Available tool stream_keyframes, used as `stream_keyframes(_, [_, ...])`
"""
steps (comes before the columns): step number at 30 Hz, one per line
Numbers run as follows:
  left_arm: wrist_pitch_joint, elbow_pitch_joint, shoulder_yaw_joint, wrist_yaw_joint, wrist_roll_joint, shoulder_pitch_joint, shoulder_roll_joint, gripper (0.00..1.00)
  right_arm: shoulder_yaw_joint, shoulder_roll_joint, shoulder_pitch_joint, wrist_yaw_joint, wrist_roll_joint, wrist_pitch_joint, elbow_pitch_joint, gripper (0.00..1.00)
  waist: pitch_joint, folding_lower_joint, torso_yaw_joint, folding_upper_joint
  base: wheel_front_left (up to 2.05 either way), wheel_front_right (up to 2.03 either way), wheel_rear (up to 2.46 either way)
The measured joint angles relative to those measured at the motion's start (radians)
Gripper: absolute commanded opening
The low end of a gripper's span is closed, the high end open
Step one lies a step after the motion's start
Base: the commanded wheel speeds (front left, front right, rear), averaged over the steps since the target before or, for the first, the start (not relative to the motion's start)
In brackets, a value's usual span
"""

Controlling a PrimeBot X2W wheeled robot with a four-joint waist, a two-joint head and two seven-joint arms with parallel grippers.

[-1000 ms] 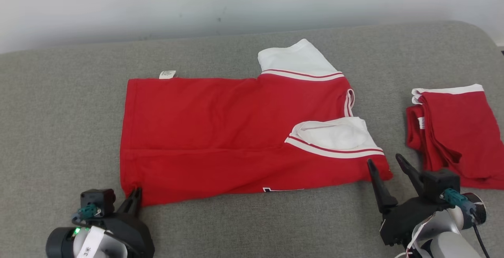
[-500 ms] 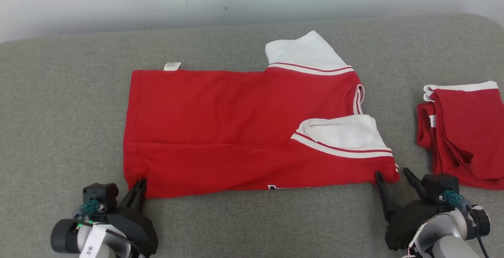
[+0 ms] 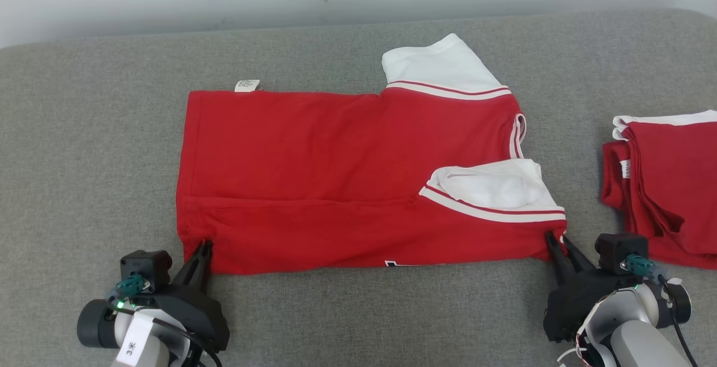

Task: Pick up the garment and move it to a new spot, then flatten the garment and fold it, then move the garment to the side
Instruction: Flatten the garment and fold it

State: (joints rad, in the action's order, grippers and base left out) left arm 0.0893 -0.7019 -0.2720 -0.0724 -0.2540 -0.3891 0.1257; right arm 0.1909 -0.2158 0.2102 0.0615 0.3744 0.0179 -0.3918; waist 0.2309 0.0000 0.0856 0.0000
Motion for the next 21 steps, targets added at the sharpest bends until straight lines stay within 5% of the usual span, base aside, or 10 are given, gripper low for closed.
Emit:
stream_keyframes(9, [0.056, 0.021, 0.034, -0.006, -0.030, 0.075, 0.000, 0.00, -0.007, -0.007, -0.068, -0.037, 0.048, 0.000, 0.025, 0.00, -0.036, 0.0000, -0.006, 0.0000, 0.00, 0.00, 0.00])
stream_keyframes(21, [0.114, 0.221, 0.086, -0.034, -0.138, 0.302, 0.033, 0.00, -0.033, -0.091, -0.226, -0.091, 0.095, 0.040, 0.242, 0.00, -0.083, 0.0000, -0.003, 0.0000, 0.00, 0.00, 0.00])
